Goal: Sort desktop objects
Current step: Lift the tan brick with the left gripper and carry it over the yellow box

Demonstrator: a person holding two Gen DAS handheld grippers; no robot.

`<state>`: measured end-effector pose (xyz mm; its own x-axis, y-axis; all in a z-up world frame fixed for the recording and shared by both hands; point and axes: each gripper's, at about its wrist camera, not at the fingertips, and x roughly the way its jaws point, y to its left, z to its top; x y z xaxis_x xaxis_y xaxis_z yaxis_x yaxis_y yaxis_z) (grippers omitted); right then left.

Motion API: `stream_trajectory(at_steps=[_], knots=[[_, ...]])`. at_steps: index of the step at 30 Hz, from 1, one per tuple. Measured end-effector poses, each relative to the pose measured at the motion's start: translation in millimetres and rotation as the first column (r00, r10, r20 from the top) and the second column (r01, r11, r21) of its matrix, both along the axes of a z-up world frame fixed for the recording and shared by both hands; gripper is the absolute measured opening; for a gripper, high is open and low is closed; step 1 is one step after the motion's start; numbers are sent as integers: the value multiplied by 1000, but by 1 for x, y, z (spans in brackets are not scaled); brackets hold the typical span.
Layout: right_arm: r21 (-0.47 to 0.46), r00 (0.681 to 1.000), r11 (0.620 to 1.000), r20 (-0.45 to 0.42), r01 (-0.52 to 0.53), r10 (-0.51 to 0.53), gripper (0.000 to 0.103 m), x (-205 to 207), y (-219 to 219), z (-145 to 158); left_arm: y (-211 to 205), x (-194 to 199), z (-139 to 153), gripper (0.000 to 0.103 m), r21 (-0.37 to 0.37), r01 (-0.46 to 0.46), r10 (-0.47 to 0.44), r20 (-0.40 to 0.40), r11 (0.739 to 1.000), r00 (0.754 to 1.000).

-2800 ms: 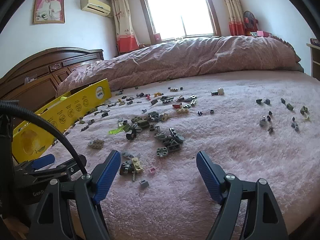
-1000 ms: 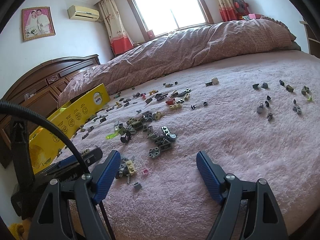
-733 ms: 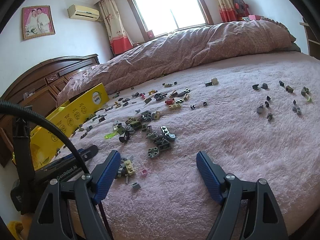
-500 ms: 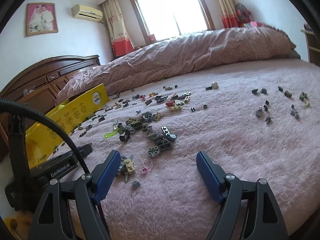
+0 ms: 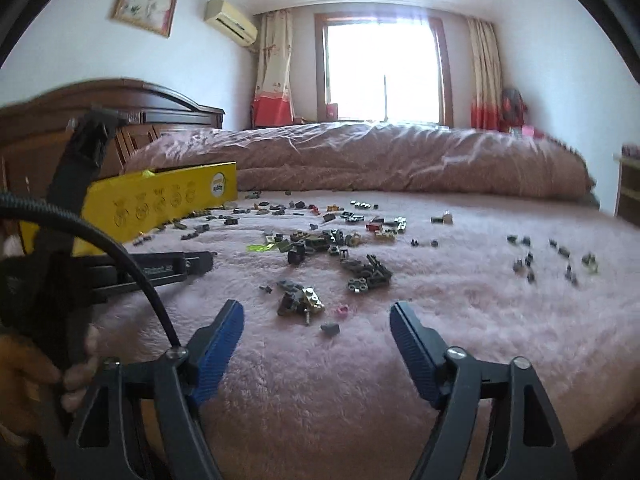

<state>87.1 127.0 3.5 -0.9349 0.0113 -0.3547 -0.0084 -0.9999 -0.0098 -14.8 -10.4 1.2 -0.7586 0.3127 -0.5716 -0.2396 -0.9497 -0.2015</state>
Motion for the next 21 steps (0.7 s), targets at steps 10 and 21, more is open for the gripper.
stream_trajectory(at_steps=[10,21], knots=[[16,996,998,56,63,-64,10,-10,9,-9,3,2,2,24,-19,-8,8,-9,1000,1000],[0,999,999,-6,32,-32,10,3,6,13,-13,20,32,24,8,-48,48,-54,999,997]])
